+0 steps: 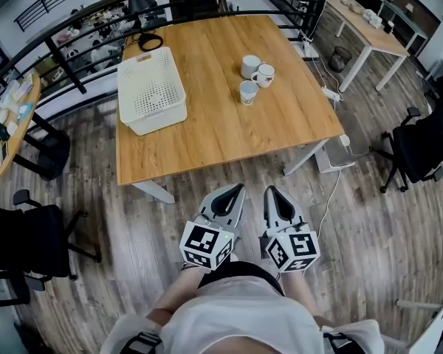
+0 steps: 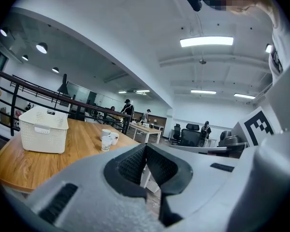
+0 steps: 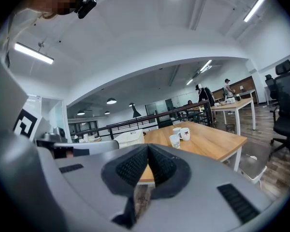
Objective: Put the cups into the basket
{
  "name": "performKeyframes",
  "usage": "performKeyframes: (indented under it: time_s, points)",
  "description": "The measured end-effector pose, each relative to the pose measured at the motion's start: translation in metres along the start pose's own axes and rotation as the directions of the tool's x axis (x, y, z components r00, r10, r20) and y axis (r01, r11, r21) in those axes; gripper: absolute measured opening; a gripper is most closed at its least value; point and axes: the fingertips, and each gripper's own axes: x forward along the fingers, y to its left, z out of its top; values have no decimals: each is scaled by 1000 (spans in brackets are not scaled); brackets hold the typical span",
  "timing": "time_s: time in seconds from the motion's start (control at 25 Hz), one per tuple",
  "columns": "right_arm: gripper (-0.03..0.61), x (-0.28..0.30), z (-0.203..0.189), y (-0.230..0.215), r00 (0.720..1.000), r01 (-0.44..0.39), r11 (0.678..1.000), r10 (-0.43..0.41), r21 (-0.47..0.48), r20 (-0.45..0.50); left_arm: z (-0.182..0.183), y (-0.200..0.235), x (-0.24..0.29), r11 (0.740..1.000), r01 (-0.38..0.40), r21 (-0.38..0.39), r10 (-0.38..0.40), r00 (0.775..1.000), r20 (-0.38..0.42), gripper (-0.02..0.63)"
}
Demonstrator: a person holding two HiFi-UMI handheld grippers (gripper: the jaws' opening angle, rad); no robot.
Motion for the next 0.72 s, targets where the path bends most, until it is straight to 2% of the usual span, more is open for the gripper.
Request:
performKeyframes:
  time_s: [0.72]
  points:
    - [12, 156, 53, -34, 1000, 23, 999, -24, -41, -5, 52, 115, 125, 999, 49, -14, -49, 999, -7, 9]
